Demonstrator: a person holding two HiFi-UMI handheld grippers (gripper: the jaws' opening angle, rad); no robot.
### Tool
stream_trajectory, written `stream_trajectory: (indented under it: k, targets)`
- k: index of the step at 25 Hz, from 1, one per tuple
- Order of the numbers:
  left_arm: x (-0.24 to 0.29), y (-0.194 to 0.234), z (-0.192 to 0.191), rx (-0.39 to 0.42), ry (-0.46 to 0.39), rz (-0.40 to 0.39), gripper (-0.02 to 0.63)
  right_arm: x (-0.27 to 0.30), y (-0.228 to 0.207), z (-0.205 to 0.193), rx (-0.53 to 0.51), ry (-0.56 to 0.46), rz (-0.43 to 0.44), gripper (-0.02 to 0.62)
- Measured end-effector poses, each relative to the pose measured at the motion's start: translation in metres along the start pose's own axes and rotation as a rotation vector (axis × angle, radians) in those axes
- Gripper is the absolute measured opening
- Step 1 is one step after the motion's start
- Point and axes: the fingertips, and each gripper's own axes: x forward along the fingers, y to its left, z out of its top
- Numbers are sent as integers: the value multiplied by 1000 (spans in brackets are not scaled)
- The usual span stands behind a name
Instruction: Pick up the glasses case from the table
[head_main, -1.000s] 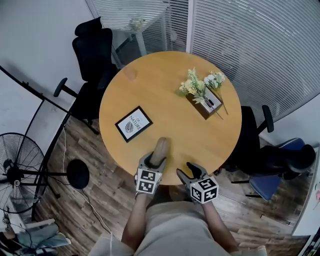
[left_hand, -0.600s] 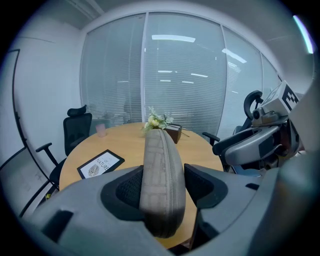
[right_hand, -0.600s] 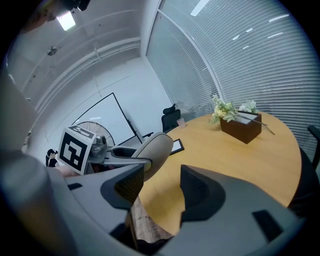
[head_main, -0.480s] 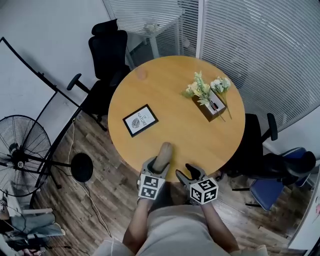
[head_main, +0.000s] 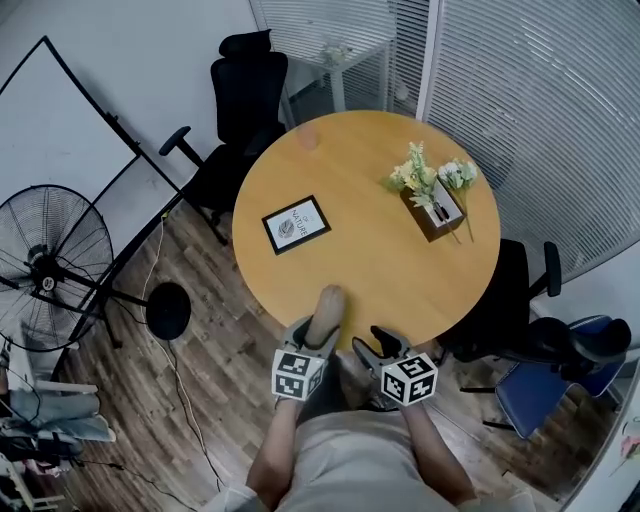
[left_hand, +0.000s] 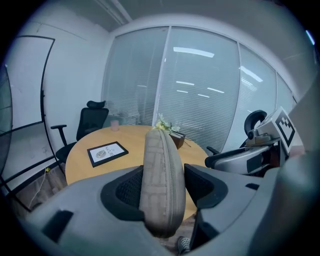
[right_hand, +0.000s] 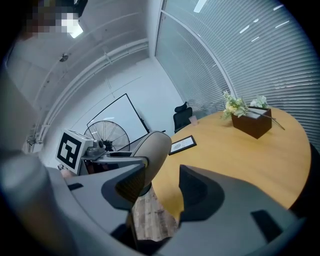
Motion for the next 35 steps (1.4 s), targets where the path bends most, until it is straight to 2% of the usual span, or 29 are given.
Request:
stream_trajectory:
  k: [6,12,16,23,30,35]
  targets:
    - [-15,-22,-12,-20,-15,1,247,-17,6,-11,-10,5,17,206]
    - [-20,-38,-20,-118,-62,-21,247,-38,1,-21,-13,0,9,201]
    - [-20,-46,-24,-101,-70,-18,247,-50,-5,-25,-14,-5,-5,199]
    - [-27,-50,-23,-124,-102,-19,247,-56,-11,-27,-15,-9,-22,192]
    - [-25,-48,-26,-106,-98,-10,247,-56,-6,-36,-32,12,-4,182]
    - [-31,-46,-17,-97,-118,-1,247,-56,-4,-27,-36,-8,-8,177]
